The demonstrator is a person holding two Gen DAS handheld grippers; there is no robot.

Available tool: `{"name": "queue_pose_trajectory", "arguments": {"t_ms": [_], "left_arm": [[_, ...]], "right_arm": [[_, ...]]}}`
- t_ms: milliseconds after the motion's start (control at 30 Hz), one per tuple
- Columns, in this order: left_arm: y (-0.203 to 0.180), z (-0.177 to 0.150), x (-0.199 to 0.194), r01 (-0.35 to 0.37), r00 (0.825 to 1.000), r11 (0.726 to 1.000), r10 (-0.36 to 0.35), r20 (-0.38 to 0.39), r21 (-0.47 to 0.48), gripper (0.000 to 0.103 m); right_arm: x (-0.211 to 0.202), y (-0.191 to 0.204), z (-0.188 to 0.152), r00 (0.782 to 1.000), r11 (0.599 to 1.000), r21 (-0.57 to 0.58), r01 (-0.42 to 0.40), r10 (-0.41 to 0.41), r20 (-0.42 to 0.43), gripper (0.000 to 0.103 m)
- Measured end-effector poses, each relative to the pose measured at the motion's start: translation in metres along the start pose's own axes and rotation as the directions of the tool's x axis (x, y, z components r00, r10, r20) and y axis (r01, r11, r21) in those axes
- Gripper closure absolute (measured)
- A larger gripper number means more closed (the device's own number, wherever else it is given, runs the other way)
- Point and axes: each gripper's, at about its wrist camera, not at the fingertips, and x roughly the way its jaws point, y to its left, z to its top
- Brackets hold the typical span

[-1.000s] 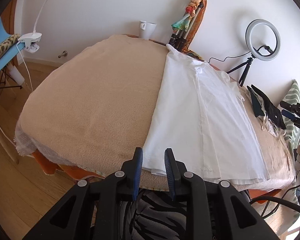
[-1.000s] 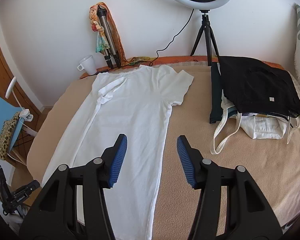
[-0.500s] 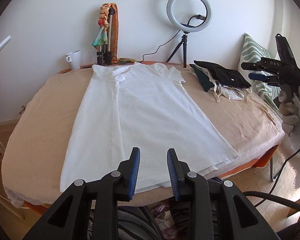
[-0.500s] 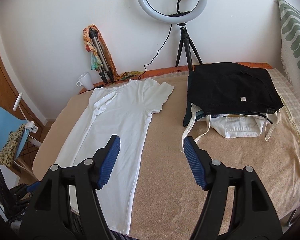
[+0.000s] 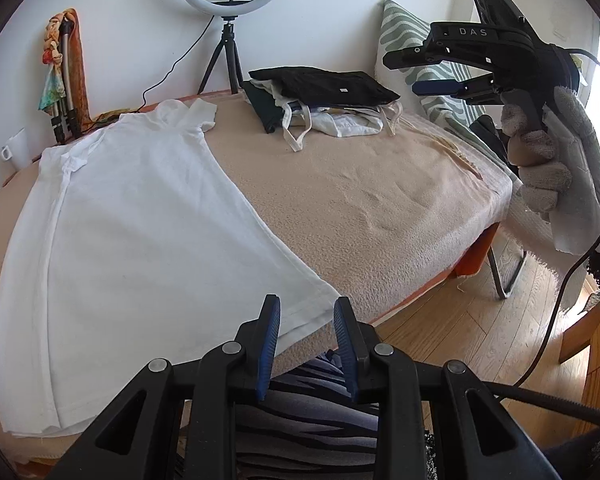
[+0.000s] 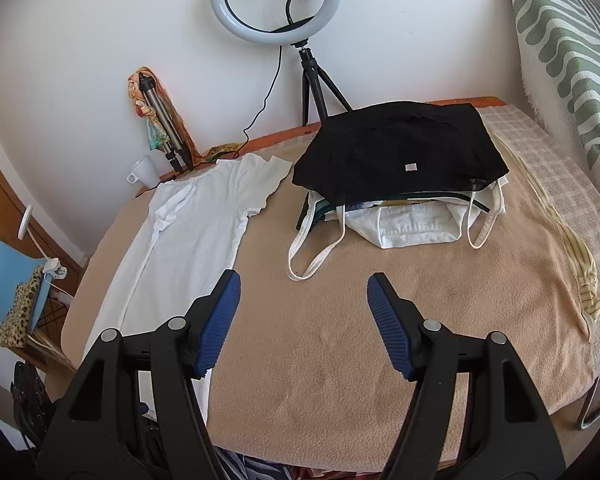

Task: Fold small clothes
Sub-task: 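Move the right gripper across to the shirt's other side and sleeve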

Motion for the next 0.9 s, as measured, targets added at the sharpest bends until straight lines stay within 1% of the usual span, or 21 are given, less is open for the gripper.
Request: {"name": "queue_pose_trajectory", "arguments": {"t_ms": [133, 233, 367, 433, 500, 533, 633, 700, 833, 900], "left_arm": [[-0.010, 0.003, 0.015, 0.017, 1.000, 1.000, -0.016, -0.027, 0.022, 0.075], [-0.013, 0.005, 0.024, 0.018, 0.999, 0.999, -0.017, -0.049, 0.028, 0.071], [-0.017, 0.007, 0.036, -0.004, 0.998, 0.999, 0.007, -0.066, 0.045, 0.071], [-0.016, 0.007, 0.040, -0.021, 0.997, 0.999, 0.024, -0.068, 0.044, 0.081], [-0.012, 0.008, 0.042, -0.028, 0.998, 0.999, 0.030, -0.064, 0.031, 0.097], [-0.008, 0.009, 0.041, -0.021, 0.998, 1.000, 0.022, -0.059, 0.011, 0.100], [0.006, 0.013, 0.033, 0.019, 0.999, 0.997, -0.021, -0.030, -0.075, 0.101], [0.013, 0.018, 0.023, 0.028, 1.000, 0.993, -0.028, -0.001, -0.112, 0.101], [0.021, 0.023, 0.003, 0.027, 0.999, 0.989, -0.021, 0.046, -0.148, 0.101], [0.024, 0.024, -0.004, 0.032, 0.998, 0.987, -0.023, 0.060, -0.155, 0.101]], "right_arm": [[-0.001, -0.012, -0.001, 1.000, 1.000, 0.008, -0.001, 0.001, -0.011, 0.034], [0.000, -0.018, -0.001, 1.000, 1.000, 0.012, -0.013, 0.013, -0.019, 0.034], [0.007, -0.022, -0.002, 0.999, 0.999, 0.018, -0.029, 0.030, -0.040, 0.034], [0.013, -0.021, -0.001, 0.998, 0.999, 0.017, -0.041, 0.042, -0.055, 0.034], [0.019, -0.019, 0.001, 0.996, 0.998, 0.010, -0.060, 0.060, -0.071, 0.034], [0.022, -0.017, 0.003, 0.995, 0.998, 0.005, -0.070, 0.070, -0.077, 0.034], [0.034, -0.011, 0.009, 0.991, 0.996, -0.010, -0.094, 0.093, -0.094, 0.034], [0.044, -0.006, 0.013, 0.986, 0.993, -0.004, -0.122, 0.120, -0.112, 0.034], [0.070, 0.008, 0.021, 0.968, 0.981, 0.009, -0.194, 0.193, -0.163, 0.034], [0.088, 0.017, 0.025, 0.959, 0.978, 0.021, -0.210, 0.210, -0.193, 0.034]]}}
